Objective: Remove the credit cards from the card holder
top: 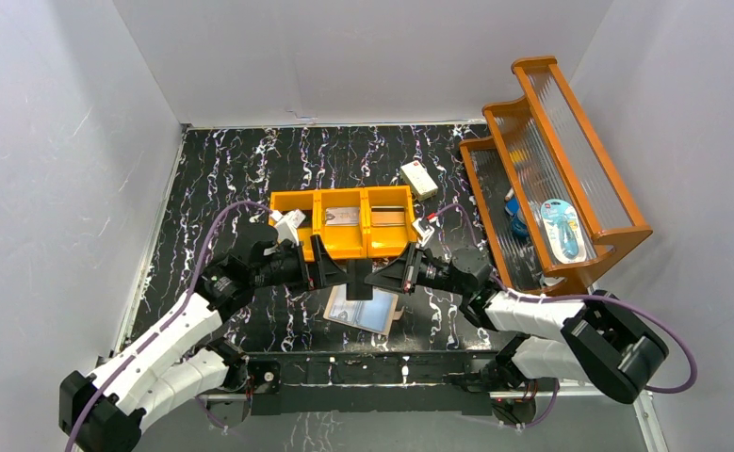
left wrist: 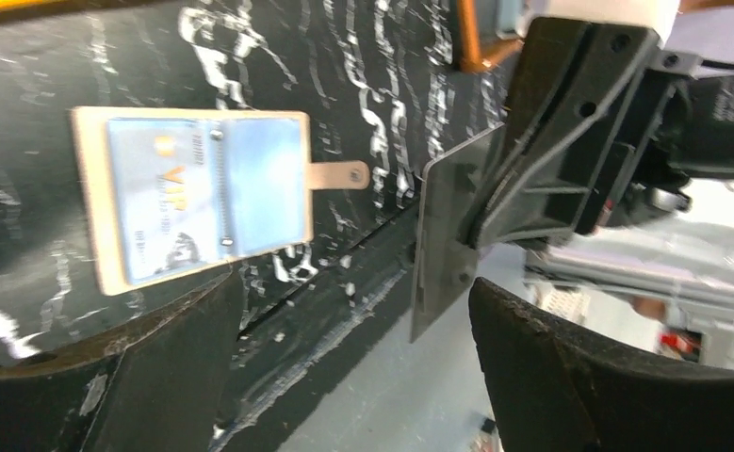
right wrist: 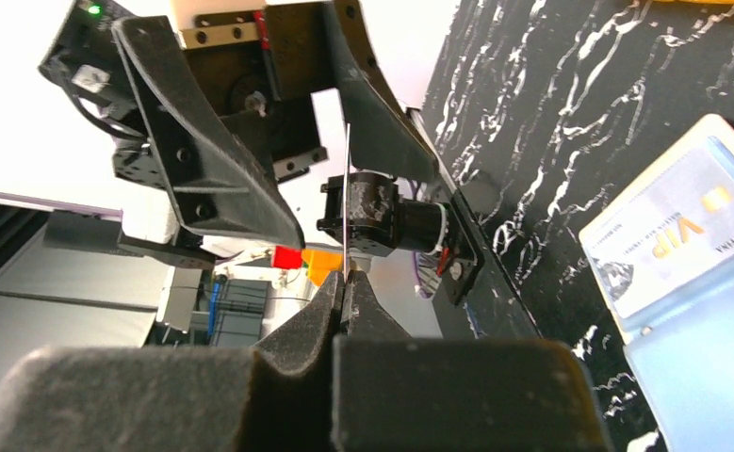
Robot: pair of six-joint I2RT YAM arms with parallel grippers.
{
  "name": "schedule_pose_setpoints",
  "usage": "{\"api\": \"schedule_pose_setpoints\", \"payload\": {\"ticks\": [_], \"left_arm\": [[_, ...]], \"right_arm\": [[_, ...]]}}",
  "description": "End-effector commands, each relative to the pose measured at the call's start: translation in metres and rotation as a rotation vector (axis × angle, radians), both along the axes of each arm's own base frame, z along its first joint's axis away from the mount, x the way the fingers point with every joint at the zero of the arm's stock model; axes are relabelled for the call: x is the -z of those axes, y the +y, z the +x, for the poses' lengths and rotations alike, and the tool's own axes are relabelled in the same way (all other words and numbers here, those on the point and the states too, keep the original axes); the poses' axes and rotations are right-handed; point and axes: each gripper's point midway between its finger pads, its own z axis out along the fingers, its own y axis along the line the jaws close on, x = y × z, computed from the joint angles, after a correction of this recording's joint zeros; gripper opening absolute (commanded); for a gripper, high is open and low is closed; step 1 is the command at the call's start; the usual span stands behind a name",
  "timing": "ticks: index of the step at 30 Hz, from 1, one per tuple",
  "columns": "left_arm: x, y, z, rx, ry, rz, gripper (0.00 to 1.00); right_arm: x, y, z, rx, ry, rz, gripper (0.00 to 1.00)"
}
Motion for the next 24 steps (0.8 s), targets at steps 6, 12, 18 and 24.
{"api": "schedule_pose_setpoints", "payload": {"ticks": [6,12,18,24], "left_arm": [[0.014,0.095,0.026,-0.289,-0.133,0.492,0.98],[0.0,0.136,0.044,-0.421,-0.224,0.681,0.98],[0.012,0.146,0.056,-0.423,-0.232,0.782,0.98],[0.03,0.167,0.07,-0.491,-0.152,0.765,0.98]], "right_arm": [[-0.001,0.0,0.022,0.083,-0.086,-0.157,0.0],[0.006,-0.003,0.038,0.104,-0.145,-0.362,0.0],[-0.001,-0.004,0.051,0.118,-0.209,-0.483,0.0],[-0.01,0.002,0.062,0.131,-0.29,-0.595,0.0]]}}
